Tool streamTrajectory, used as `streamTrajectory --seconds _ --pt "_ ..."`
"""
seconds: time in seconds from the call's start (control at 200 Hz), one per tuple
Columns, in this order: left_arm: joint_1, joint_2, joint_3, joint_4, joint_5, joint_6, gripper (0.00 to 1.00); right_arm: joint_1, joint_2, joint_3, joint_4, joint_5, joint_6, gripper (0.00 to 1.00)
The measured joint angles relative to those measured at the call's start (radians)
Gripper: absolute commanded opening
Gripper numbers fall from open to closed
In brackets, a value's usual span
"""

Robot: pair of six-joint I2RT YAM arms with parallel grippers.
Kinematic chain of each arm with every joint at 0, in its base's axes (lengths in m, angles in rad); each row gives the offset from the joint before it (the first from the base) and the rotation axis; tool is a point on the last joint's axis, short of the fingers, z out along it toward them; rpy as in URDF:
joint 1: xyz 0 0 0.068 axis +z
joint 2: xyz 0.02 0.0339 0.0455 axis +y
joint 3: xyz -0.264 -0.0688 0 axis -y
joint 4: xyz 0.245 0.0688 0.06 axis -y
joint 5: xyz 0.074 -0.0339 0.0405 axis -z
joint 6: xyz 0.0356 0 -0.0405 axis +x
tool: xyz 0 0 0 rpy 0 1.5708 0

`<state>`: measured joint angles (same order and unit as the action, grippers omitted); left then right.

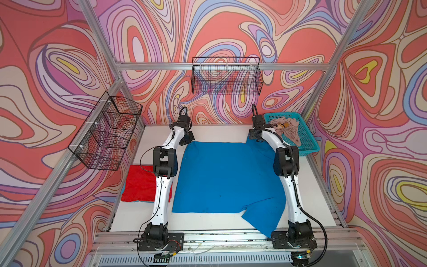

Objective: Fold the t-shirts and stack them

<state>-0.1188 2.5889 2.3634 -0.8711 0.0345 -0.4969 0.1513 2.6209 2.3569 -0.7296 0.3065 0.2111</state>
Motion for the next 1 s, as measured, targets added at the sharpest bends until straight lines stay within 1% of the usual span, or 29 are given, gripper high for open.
streamTrajectory --seconds 0.155,0.331,0.466,0.566,0.676,0.791,0.901,0.997 --pt "0.000 -0.037 -0.071 0.032 0.008 0.003 0.00 0.000 0.034 0.054 0.008 -0.010 0.009 0.89" --pt "-0.001 -0.048 -0.089 0.039 0.011 0.015 0.00 -0.014 0.073 0.098 0.012 -0.077 0.043 0.90" --pt "-0.001 -0.048 -0.089 0.042 0.011 0.023 0.00 -0.026 0.091 0.125 0.010 -0.113 0.053 0.86" --pt "-0.002 -0.048 -0.089 0.042 0.011 0.027 0.00 -0.027 0.101 0.142 0.007 -0.119 0.059 0.74" --pt "-0.004 -0.049 -0.091 0.043 0.010 0.034 0.00 -0.029 0.104 0.145 0.008 -0.123 0.062 0.63" --pt "-0.005 -0.056 -0.101 0.046 0.008 0.046 0.00 -0.032 0.104 0.146 0.008 -0.123 0.065 0.48" --pt "-0.005 -0.079 -0.132 0.055 0.001 0.056 0.00 -0.032 0.104 0.146 0.008 -0.118 0.065 0.38" --pt "-0.006 -0.095 -0.149 0.061 -0.009 0.061 0.00 -0.032 0.104 0.146 0.009 -0.115 0.065 0.24"
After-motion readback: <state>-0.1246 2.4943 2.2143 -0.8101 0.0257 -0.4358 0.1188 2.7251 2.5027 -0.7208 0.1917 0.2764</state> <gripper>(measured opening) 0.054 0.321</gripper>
